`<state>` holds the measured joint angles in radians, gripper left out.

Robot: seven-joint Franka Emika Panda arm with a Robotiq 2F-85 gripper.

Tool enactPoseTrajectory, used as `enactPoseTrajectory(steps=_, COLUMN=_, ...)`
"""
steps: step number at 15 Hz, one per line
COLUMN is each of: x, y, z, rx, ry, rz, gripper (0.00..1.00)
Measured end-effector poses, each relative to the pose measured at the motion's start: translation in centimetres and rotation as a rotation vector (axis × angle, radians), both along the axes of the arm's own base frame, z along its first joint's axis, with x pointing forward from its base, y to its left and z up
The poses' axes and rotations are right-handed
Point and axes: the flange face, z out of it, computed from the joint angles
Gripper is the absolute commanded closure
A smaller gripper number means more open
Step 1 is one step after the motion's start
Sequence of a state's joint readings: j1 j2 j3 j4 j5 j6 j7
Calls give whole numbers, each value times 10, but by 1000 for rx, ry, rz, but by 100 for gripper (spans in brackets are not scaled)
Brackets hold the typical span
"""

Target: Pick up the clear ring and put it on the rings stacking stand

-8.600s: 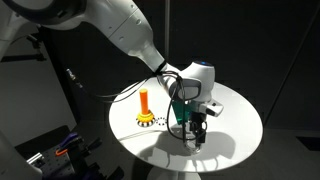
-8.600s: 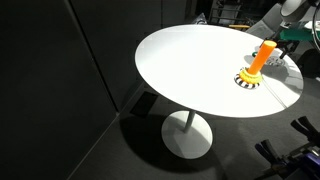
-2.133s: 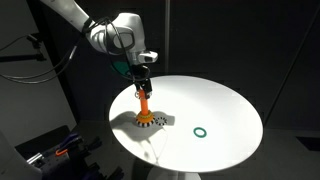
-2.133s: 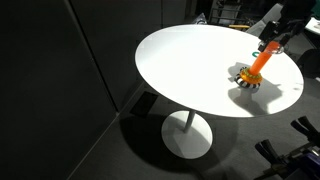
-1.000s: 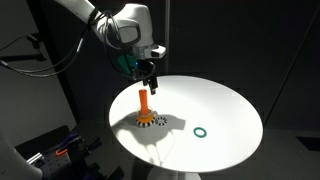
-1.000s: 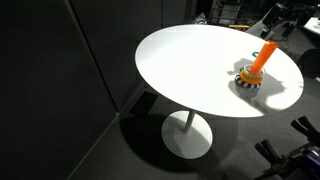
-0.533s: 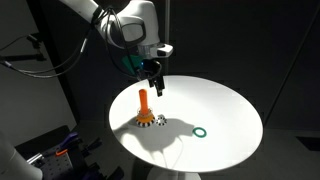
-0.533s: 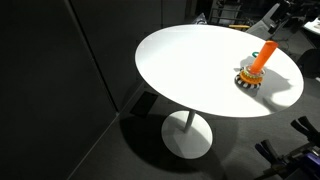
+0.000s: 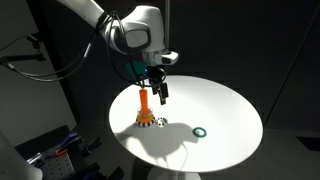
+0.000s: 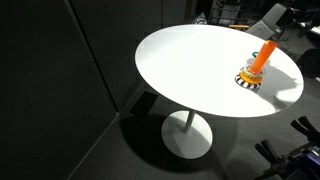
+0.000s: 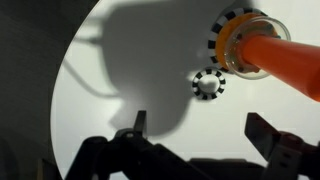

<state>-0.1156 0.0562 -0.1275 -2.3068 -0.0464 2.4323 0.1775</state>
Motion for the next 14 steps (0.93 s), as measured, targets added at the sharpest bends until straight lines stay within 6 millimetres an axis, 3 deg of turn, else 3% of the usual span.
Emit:
enactPoseTrajectory(steps=6, x=-6, y=-20, z=-38, rx=4, ry=65, rz=-30, gripper=0)
enactPoseTrajectory(steps=14, x=-9, y=-24, z=-73, rx=7, ry=117, rz=-33, gripper=0)
